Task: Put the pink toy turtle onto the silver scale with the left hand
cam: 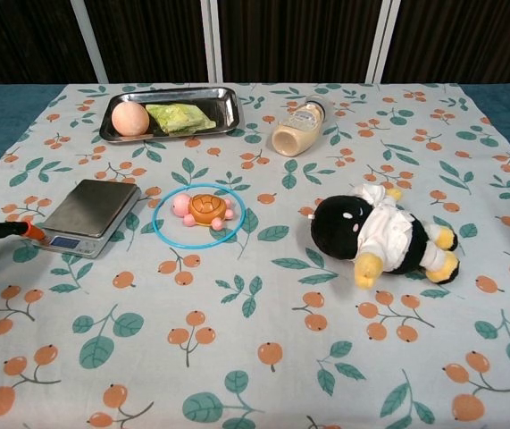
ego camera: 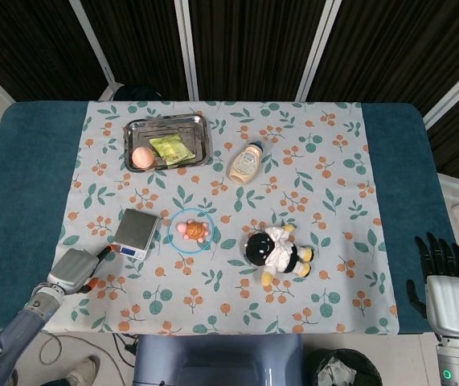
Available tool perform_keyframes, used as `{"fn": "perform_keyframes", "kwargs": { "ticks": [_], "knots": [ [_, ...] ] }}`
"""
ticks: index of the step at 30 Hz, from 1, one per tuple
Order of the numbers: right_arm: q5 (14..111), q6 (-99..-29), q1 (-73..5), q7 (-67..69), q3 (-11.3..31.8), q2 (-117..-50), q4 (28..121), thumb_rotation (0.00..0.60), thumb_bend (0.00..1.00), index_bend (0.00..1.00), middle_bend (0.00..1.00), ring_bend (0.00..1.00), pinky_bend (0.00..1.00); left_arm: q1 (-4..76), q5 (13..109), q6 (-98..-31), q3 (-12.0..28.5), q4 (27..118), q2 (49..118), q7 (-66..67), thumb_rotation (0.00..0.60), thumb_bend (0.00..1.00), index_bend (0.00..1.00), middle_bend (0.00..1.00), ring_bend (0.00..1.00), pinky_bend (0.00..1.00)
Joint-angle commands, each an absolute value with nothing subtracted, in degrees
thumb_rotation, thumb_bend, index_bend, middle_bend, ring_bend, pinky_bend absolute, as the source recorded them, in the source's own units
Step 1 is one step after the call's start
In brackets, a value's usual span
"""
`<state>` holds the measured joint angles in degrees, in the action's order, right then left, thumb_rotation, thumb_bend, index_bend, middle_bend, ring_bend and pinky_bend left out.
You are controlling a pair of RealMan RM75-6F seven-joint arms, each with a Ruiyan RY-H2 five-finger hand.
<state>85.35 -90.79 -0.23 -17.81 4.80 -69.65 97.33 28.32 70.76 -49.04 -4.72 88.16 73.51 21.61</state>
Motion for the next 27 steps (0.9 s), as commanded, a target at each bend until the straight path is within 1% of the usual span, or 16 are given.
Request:
{"fn": "perform_keyframes", "kwargs": {
  "ticks": [1,5,8,9,11,12,14,16,19,21,23,27],
  "knots": [
    [85.4,-90.8,-0.2,-17.8,4.8,-69.7,97.3,0.6,0.5,0.01,0.0,0.01,0.0,28.3,71.4,-50.2,-4.3,89.2,73.0,21.7,0.6,0.38,0.17,0.52,0.57,0.56],
    [85.4,-90.7,-0.3,-17.9,4.8,-69.7,97.4,0.6,0.5,0.01,0.0,0.01,0.0,27.9,72.7,-52.9,-3.6,91.5,71.8,21.7,0.6,0.38,0.17,0.51,0.56,0.56],
    [85.3,-90.6,-0.3,-17.9,4.7,-69.7,97.4,0.6,0.5,0.01,0.0,0.01,0.0,27.4,73.8,-55.8,-2.9,93.6,70.6,22.0,0.6,0.32,0.16,0.49,0.54,0.56],
    [85.3,-90.6,-0.3,-17.9,4.7,-69.7,97.4,0.6,0.5,0.01,0.0,0.01,0.0,27.2,74.2,-56.8,-2.7,94.4,70.2,22.2,0.6,0.29,0.16,0.47,0.51,0.55],
    [85.4,-90.6,-0.3,-17.9,4.7,-69.7,97.4,0.6,0.5,0.01,0.0,0.01,0.0,26.8,75.1,-58.8,-2.2,96.0,69.4,22.4,0.6,0.24,0.15,0.41,0.45,0.53],
    [85.4,-90.6,-0.3,-17.9,4.7,-69.7,97.4,0.6,0.5,0.01,0.0,0.01,0.0,26.7,75.4,-59.7,-1.9,96.8,69.1,22.5,0.6,0.2,0.15,0.37,0.39,0.5],
    [85.4,-90.6,-0.3,-18.0,4.7,-69.7,97.5,0.6,0.5,0.01,0.0,0.01,0.0,26.7,76.1,-61.2,-1.0,98.6,68.4,22.4,0.6,0.16,0.14,0.28,0.28,0.42],
    [85.4,-90.5,-0.3,-18.0,4.7,-69.7,97.5,0.6,0.5,0.01,0.0,0.01,0.0,27.1,76.9,-62.3,0.2,100.5,67.9,22.3,0.6,0.12,0.13,0.18,0.15,0.32],
    [85.5,-90.4,-0.4,-18.1,4.6,-69.8,97.5,0.6,0.5,0.01,0.0,0.01,0.0,28.6,78.3,-63.1,2.2,103.0,67.7,22.9,0.6,0.08,0.12,0.12,0.05,0.22],
    [85.5,-90.5,-0.3,-18.1,4.6,-69.8,97.6,0.6,0.5,0.01,0.0,0.01,0.0,30.0,78.6,-63.0,3.7,104.4,67.8,24.5,0.6,0.05,0.12,0.1,0.02,0.17],
    [85.5,-90.6,-0.3,-18.0,4.6,-69.7,97.6,0.6,0.5,0.01,0.0,0.01,0.0,31.7,77.3,-62.1,5.5,105.7,68.0,27.0,0.6,0.04,0.12,0.1,0.0,0.16],
    [85.6,-90.5,-0.3,-18.0,4.5,-69.6,97.7,0.6,0.5,0.01,0.0,0.01,0.0,36.3,69.2,-59.4,9.8,107.4,70.2,34.8,0.6,0.04,0.11,0.12,0.02,0.15]
  ]
}}
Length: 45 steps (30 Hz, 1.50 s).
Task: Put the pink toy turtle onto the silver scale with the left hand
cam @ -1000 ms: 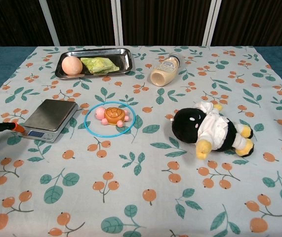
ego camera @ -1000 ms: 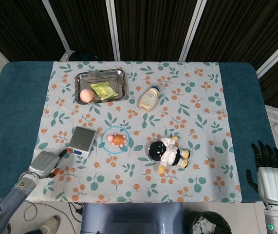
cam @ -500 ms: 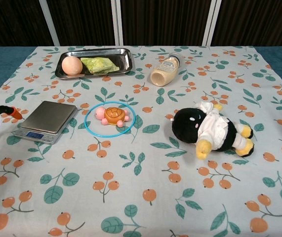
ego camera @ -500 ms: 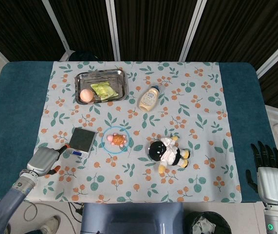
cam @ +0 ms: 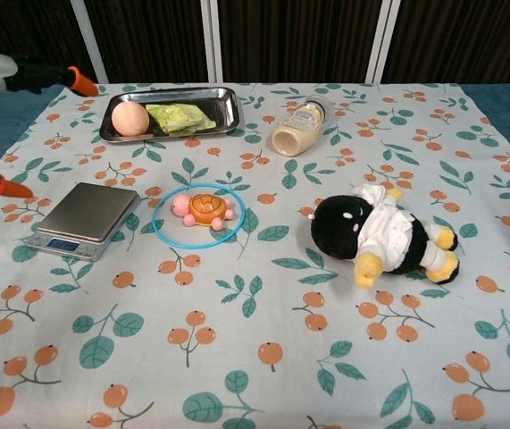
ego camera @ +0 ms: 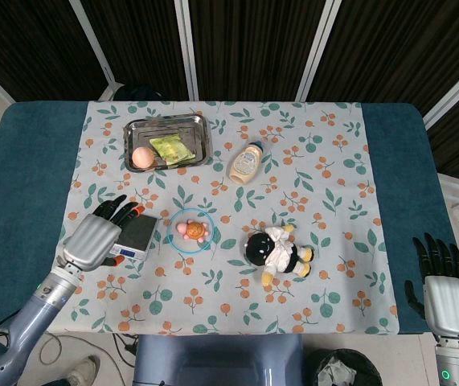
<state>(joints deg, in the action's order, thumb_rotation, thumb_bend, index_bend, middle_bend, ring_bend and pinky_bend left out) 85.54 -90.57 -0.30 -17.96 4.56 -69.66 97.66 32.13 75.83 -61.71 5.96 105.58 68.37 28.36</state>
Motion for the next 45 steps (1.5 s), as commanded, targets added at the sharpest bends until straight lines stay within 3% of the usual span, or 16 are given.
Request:
{"fn": "perform_keyframes", "kwargs": {
  "ticks": [1,8,17,41,45],
  "knots": [
    [85.6,-90.5,-0.3,-17.9,4.5,-69.6,97.7,0.6,0.5,0.01,0.0,0.01,0.0,37.1,67.7,-59.1,10.4,107.5,70.8,36.2,0.6,0.04,0.11,0.13,0.03,0.16],
    [85.4,-90.6,-0.3,-17.8,4.7,-69.6,97.6,0.6,0.5,0.01,0.0,0.01,0.0,44.6,55.7,-57.7,12.7,105.2,78.5,47.9,0.6,0.04,0.13,0.18,0.08,0.17],
    [84.8,-90.2,-0.4,-17.3,4.9,-69.5,97.2,0.6,0.5,0.01,0.0,0.01,0.0,50.5,46.7,-58.1,11.9,98.2,87.7,54.0,0.6,0.05,0.16,0.24,0.12,0.17],
    [84.0,-89.7,-0.6,-17.0,5.1,-69.4,96.9,0.6,0.5,0.01,0.0,0.01,0.0,56.6,42.7,-55.5,9.1,83.7,99.2,55.4,0.6,0.11,0.24,0.3,0.17,0.2],
    [83.7,-89.6,-0.6,-16.9,5.2,-69.4,96.8,0.6,0.5,0.01,0.0,0.01,0.0,57.3,43.2,-55.1,8.6,82.1,100.4,55.0,0.6,0.13,0.28,0.36,0.21,0.22]
  ]
}}
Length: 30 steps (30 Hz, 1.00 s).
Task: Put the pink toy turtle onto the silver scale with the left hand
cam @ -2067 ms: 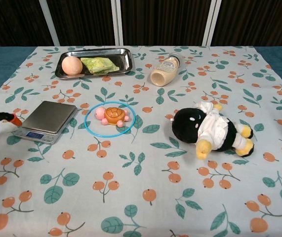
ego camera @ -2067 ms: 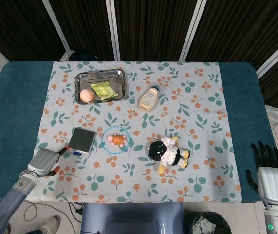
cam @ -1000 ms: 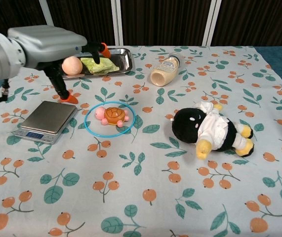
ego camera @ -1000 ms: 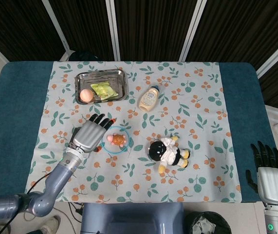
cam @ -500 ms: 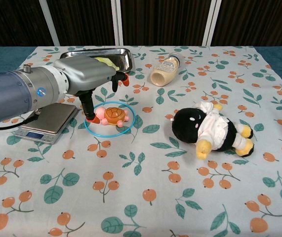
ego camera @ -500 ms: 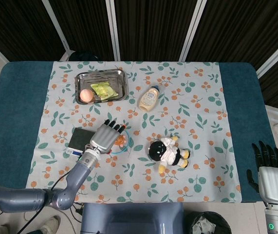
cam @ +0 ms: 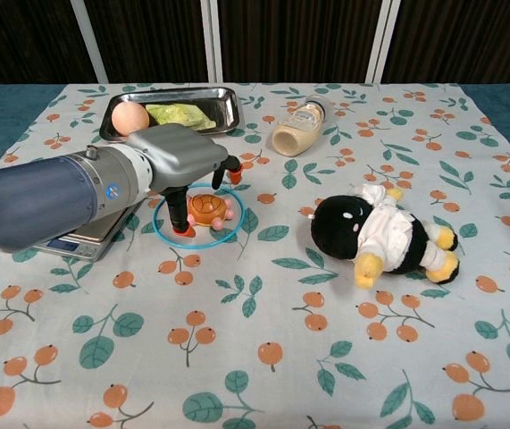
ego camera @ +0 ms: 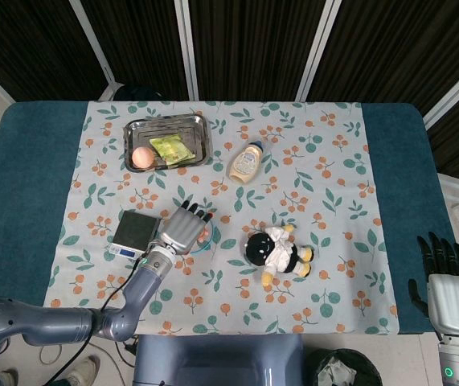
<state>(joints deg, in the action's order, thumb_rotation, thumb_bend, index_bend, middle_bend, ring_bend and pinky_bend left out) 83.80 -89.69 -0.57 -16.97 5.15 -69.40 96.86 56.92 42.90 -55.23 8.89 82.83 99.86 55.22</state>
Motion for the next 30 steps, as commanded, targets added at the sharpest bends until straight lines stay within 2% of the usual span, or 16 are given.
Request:
{"fn": "perform_keyframes", "kwargs": {
  "ticks": [1,9,20,26,30],
  "knots": [
    [83.7,-89.6,-0.6,-16.9,5.2,-69.4,96.8,0.6,0.5,0.01,0.0,0.01,0.0,57.4,43.3,-55.1,8.4,81.8,100.6,55.0,0.6,0.13,0.29,0.37,0.21,0.23],
    [83.4,-89.4,-0.7,-16.7,5.3,-69.4,96.6,0.6,0.5,0.01,0.0,0.01,0.0,57.8,43.0,-55.7,7.5,79.1,102.0,55.3,0.6,0.21,0.33,0.47,0.28,0.29],
    [83.4,-89.5,-0.7,-16.5,5.2,-69.4,96.6,0.6,0.5,0.01,0.0,0.01,0.0,58.0,45.4,-57.4,7.5,79.4,101.5,54.2,0.6,0.28,0.36,0.52,0.33,0.33],
    [83.4,-89.5,-0.7,-16.4,5.2,-69.5,96.5,0.6,0.5,0.01,0.0,0.01,0.0,57.2,47.9,-60.2,8.4,85.0,97.1,53.0,0.6,0.28,0.36,0.52,0.33,0.33],
    [83.5,-89.6,-0.7,-16.4,5.2,-69.4,96.5,0.6,0.5,0.01,0.0,0.01,0.0,55.0,49.7,-62.6,6.8,90.0,91.2,53.1,0.6,0.28,0.35,0.51,0.33,0.33]
  ]
}}
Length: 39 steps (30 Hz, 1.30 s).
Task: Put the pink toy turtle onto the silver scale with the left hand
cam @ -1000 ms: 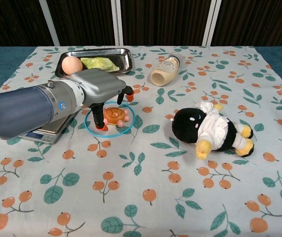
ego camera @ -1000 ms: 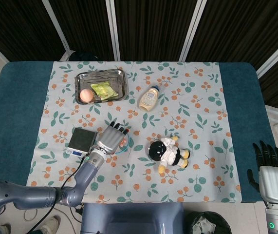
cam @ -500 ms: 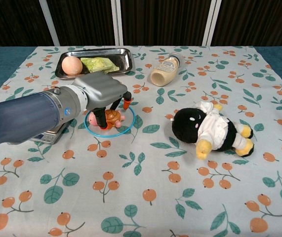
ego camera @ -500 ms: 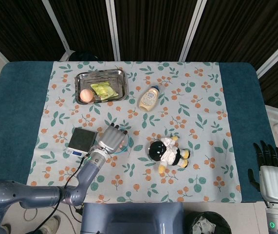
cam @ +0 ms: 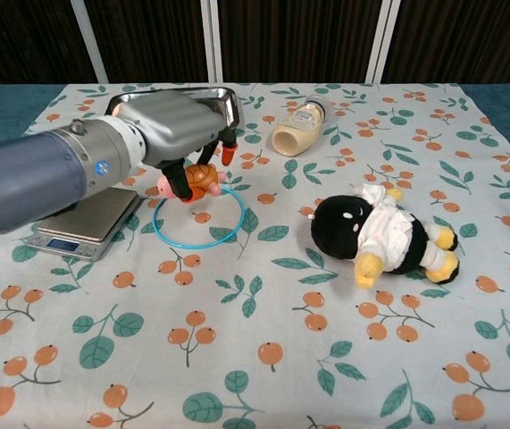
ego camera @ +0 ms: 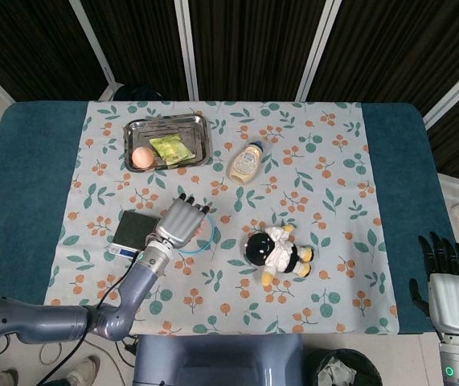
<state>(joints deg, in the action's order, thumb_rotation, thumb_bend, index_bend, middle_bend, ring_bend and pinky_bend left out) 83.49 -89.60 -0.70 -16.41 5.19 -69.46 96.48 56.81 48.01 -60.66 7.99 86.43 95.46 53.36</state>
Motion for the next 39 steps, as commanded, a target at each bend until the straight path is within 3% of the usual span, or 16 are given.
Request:
{"fn": "perform_keyframes", "kwargs": {
  "ticks": [1,10,18,25,32,39],
  "knots": [
    [83.6,-89.7,-0.7,-16.4,5.1,-69.4,96.6,0.6,0.5,0.01,0.0,0.01,0.0,54.3,50.3,-62.9,6.1,91.0,89.6,52.6,0.6,0.28,0.35,0.51,0.33,0.33],
    [84.3,-90.0,-0.6,-17.6,4.8,-69.8,97.4,0.6,0.5,0.01,0.0,0.01,0.0,48.2,57.5,-61.7,0.2,90.5,80.9,42.6,0.6,0.28,0.35,0.51,0.33,0.33],
    [83.9,-89.4,-0.8,-18.4,4.7,-70.3,97.2,0.6,0.5,0.01,0.0,0.01,0.0,45.3,63.9,-60.3,-2.6,85.5,80.7,35.8,0.6,0.28,0.35,0.51,0.33,0.33],
    [83.7,-89.6,-0.7,-17.8,4.9,-70.0,97.1,0.6,0.5,0.01,0.0,0.01,0.0,44.4,64.2,-58.9,-2.2,82.2,82.2,34.7,0.6,0.28,0.34,0.49,0.32,0.32],
    [83.6,-89.6,-0.7,-17.4,4.9,-69.7,97.3,0.6,0.5,0.01,0.0,0.01,0.0,44.8,63.9,-57.5,-1.2,82.8,83.0,35.7,0.6,0.27,0.33,0.41,0.27,0.3],
    [83.5,-89.9,-0.5,-16.9,5.0,-69.4,97.5,0.6,0.5,0.01,0.0,0.01,0.0,45.6,59.5,-54.2,-1.1,85.2,81.5,40.6,0.6,0.26,0.28,0.25,0.12,0.14]
  ]
}}
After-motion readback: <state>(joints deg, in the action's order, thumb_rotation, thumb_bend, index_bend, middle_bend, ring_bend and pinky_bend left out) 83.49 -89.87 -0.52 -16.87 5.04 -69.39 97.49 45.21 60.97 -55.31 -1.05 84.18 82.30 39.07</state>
